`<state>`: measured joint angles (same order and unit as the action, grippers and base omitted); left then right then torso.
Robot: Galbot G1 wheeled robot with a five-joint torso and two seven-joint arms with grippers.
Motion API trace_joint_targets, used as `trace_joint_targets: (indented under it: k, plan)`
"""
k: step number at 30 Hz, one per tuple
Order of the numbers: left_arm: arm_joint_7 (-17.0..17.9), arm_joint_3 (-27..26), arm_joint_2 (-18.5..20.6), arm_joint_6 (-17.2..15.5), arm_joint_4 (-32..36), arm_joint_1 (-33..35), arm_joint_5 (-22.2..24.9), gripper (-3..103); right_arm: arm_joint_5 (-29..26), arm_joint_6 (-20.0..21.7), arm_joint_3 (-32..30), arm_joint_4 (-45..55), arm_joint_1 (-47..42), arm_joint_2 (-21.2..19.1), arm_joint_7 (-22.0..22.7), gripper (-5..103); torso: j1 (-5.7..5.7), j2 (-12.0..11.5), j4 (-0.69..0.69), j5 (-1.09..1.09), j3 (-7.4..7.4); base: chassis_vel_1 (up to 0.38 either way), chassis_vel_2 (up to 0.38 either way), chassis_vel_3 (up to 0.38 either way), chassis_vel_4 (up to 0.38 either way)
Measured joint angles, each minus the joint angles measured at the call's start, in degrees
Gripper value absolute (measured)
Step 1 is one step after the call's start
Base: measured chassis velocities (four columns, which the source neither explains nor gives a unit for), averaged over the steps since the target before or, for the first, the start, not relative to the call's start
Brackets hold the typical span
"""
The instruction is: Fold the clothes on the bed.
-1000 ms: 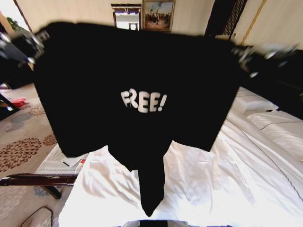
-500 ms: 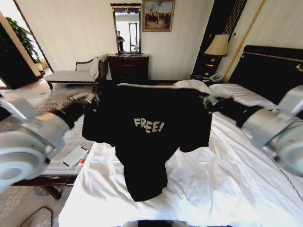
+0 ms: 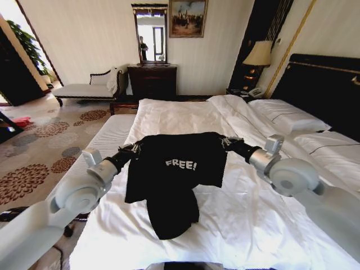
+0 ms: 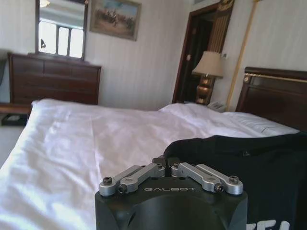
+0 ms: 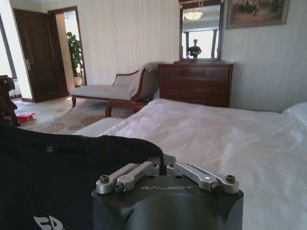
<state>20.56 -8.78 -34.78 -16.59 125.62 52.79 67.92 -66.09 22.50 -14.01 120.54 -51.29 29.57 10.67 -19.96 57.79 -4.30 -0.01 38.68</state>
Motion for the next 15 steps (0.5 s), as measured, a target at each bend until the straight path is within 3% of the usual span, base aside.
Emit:
trace_joint_targets:
  k: [4,12,15]
  plan:
    - [-1.2,8.8,-4.2,0.2,-9.8,-7.9,-2.4,1,2.5,-1.1,9.2,-8.5,6.9,4.2,-1.2,1,-0.01,0.0,-0.03,0.00,0.01,0.000,0.000,0.000,0.000]
    - [-3.3,16.1,-10.3,0.3,-22.0,-17.2,-3.9,1,3.5,-3.0,20.8,-20.4,18.0,11.5,-2.4,1,-0.01,0.0,-0.01,0.00,0.01,0.000,0.000,0.000,0.000]
    - [-5.2,19.8,-13.5,0.4,-30.3,-22.0,-4.1,1,4.4,-4.1,26.1,-28.3,22.2,15.5,-3.5,1,-0.01,0.0,0.00,0.01,0.01,0.000,0.000,0.000,0.000]
